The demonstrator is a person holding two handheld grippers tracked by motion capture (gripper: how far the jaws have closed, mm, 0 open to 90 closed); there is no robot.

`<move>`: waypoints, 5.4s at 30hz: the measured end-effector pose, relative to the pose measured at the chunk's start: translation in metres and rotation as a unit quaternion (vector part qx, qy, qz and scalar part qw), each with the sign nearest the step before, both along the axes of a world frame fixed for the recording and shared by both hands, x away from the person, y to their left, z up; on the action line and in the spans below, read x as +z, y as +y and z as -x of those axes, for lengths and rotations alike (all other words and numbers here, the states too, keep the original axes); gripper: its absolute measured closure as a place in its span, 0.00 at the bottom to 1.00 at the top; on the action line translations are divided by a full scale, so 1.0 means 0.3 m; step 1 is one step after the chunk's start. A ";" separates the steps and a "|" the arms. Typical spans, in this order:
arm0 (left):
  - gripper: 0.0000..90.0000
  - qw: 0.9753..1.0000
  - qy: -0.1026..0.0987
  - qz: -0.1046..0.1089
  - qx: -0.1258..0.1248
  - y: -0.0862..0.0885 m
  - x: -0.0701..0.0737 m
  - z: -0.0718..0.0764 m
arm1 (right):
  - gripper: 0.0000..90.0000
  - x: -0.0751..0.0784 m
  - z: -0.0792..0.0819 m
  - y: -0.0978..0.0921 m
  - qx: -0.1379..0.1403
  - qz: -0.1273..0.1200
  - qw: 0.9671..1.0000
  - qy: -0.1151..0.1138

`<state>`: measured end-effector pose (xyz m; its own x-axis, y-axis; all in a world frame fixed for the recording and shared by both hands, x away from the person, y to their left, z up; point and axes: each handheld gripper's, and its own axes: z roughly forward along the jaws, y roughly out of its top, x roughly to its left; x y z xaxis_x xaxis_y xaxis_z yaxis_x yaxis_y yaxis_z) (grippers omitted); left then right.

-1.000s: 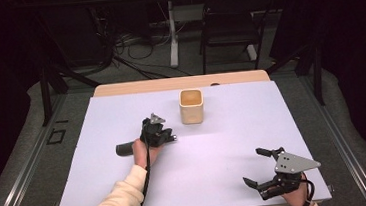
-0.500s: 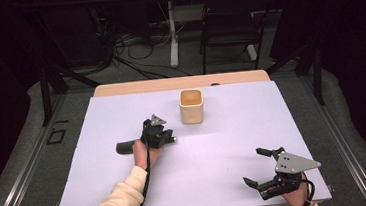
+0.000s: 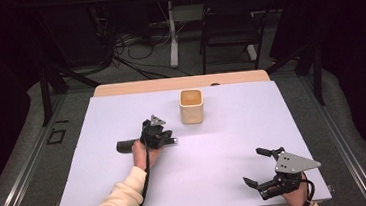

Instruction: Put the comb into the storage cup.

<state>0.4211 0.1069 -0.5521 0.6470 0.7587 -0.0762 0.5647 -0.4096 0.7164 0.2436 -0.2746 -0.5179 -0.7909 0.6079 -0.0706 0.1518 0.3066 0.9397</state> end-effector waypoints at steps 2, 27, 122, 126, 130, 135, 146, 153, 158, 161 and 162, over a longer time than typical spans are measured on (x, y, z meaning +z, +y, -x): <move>1.00 1.000 0.000 0.000 -0.001 0.000 -0.001 0.000 | 0.01 0.001 0.001 -0.001 0.000 0.002 1.000 -0.001; 1.00 1.000 0.023 -0.003 -0.016 0.025 0.006 0.051 | 0.02 0.002 0.001 -0.001 0.000 0.002 1.000 0.000; 1.00 0.997 0.066 -0.050 -0.008 0.228 0.030 0.136 | 0.02 0.005 0.002 0.001 0.002 0.003 1.000 -0.002; 1.00 0.997 0.066 -0.050 -0.005 0.231 0.031 0.134 | 0.02 0.004 0.002 0.001 0.002 0.004 1.000 -0.001; 0.99 0.996 0.069 -0.049 -0.004 0.233 0.031 0.133 | 0.02 0.003 0.001 0.002 0.003 0.002 1.000 -0.001; 0.98 0.996 0.071 -0.050 -0.007 0.234 0.031 0.131 | 0.02 0.003 0.000 0.002 0.003 0.003 1.000 0.000; 0.89 0.997 0.069 -0.039 -0.017 0.232 0.052 0.137 | 0.02 0.003 0.000 0.002 0.003 0.002 1.000 -0.001; 0.69 0.997 0.069 -0.035 -0.030 0.229 0.092 0.140 | 0.02 0.002 0.000 0.003 0.003 0.002 1.000 -0.001; 0.50 0.995 0.072 -0.066 -0.023 0.231 0.107 0.125 | 0.02 0.002 -0.001 0.004 0.002 0.004 1.000 0.000; 0.38 0.994 0.073 -0.084 -0.023 0.227 0.113 0.112 | 0.02 0.001 -0.001 0.005 0.003 0.004 1.000 0.001; 0.33 0.994 0.073 -0.084 -0.023 0.227 0.113 0.112 | 0.02 0.001 -0.001 0.006 0.003 0.004 1.000 0.001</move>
